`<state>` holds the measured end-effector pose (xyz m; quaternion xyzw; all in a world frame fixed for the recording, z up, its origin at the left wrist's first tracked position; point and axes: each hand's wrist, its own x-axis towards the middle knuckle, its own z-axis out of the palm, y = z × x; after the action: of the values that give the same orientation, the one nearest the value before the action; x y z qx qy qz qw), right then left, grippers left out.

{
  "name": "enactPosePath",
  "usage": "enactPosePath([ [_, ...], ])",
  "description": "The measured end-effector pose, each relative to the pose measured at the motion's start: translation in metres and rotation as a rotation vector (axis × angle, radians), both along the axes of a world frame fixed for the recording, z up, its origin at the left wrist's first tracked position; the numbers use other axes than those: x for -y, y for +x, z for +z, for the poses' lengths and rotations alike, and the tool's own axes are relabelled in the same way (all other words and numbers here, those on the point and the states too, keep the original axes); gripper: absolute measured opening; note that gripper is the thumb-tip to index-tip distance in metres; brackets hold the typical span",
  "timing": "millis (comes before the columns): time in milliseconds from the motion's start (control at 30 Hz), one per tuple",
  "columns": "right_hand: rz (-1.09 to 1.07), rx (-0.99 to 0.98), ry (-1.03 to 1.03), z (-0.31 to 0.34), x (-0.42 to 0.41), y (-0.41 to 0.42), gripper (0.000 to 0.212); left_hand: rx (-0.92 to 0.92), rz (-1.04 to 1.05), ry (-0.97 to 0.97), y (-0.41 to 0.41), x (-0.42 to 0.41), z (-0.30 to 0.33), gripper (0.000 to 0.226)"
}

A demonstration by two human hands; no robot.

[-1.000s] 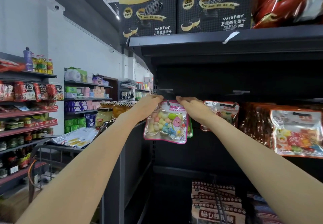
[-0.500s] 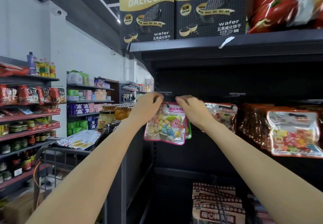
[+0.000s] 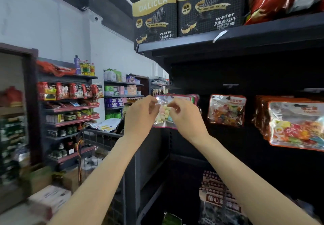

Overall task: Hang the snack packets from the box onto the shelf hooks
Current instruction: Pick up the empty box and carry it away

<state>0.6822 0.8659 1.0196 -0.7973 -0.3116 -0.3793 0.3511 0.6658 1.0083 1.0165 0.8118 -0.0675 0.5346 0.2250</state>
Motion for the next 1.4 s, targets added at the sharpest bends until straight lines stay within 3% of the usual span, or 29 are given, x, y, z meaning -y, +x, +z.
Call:
enactPosePath([
  [333,0.314,-0.16,-0.293,-0.118,-0.032,-0.061,0.024,-0.306,0.39,-0.168,-0.112,-0.014,-0.116,0.015],
  [600,0.559,-0.348,-0.506,-0.237,-0.072,-0.113,0.024,-0.703,0.683,-0.358,-0.213,-0.04,-0.236,0.019],
  [800,0.626,-0.526,-0.758,-0.32,-0.101,-0.132,0.043,-1.028,0.677,-0.404,-0.26,-0.056,-0.316,0.031],
  [933,0.619,-0.521,-0.898,-0.356,-0.123,-0.138,0.049,-1.17,0.578,-0.349,-0.271,-0.062,-0.35,0.048],
  [1033,0.573,-0.418,-1.054,-0.375,-0.141,-0.138,0.05,-1.247,0.511,-0.265,-0.27,-0.073,-0.373,0.043],
  [1200,0.559,-0.375,-1.152,-0.393,-0.173,-0.14,0.035,-1.267,0.632,0.1,-0.279,-0.106,-0.394,0.014],
  [1400,0.639,-0.32,-1.191,-0.395,-0.225,-0.161,0.021,-1.158,0.823,-0.003,-0.326,-0.174,-0.396,0.014],
])
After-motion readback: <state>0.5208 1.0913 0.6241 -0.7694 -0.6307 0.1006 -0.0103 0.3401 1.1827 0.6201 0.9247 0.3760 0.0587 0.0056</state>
